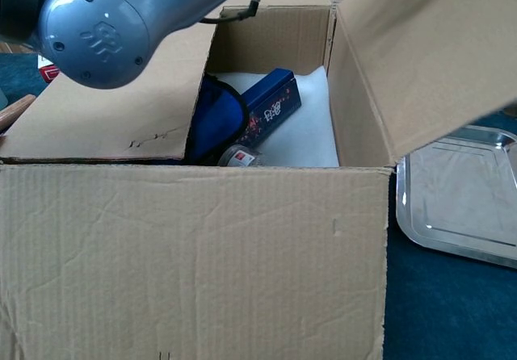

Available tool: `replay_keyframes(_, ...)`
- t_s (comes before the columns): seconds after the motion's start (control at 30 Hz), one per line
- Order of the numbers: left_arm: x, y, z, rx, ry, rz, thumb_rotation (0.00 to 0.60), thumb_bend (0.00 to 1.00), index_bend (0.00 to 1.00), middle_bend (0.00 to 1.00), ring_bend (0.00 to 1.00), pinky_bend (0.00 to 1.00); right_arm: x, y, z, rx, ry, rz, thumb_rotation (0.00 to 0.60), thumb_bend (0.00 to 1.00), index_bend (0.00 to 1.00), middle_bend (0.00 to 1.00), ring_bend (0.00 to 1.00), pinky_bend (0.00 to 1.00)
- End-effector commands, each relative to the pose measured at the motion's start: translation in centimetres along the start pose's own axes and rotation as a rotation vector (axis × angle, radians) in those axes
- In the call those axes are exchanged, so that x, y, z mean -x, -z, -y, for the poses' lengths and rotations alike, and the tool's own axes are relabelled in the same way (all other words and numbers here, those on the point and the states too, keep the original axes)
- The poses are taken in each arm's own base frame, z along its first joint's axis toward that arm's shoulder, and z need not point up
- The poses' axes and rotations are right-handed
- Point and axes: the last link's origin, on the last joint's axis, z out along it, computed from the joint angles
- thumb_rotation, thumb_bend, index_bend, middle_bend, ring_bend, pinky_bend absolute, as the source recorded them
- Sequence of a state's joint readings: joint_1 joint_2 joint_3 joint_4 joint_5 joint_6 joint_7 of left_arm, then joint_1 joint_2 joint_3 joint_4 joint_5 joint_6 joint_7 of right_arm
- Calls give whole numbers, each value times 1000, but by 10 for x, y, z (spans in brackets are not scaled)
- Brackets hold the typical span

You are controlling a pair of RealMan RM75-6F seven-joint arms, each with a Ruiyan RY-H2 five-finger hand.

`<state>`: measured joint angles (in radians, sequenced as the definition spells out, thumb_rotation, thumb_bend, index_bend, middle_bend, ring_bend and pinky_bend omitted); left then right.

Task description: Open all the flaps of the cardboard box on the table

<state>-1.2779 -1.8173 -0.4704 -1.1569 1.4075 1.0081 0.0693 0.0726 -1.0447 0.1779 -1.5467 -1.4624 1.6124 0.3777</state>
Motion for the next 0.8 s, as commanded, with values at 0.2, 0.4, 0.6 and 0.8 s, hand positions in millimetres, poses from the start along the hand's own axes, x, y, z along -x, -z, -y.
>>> replay_keyframes(0.2, -9, 18, 16, 23, -51, 37, 600, 0, 0, 0, 0, 129, 1, 1, 1, -2, -3, 6, 600, 0, 0, 0, 0, 79)
replay_keyframes(0.4, -26, 50, 43, 22, -164, 186, 600, 0, 17, 0, 0, 180, 3, 2, 5, -16, 0, 13, 600, 0, 0, 0, 0, 79)
replay_keyframes(0.6, -32, 69, 47, -1, -126, 281, 600, 0, 285, 185, 133, 325, 5, 3, 9, -20, -11, 23, 600, 0, 0, 0, 0, 80)
replay_keyframes(0.8, -40, 74, 43, -26, -70, 351, 600, 0, 458, 514, 397, 499, 6, 3, 9, -14, -16, 32, 600, 0, 0, 0, 0, 80)
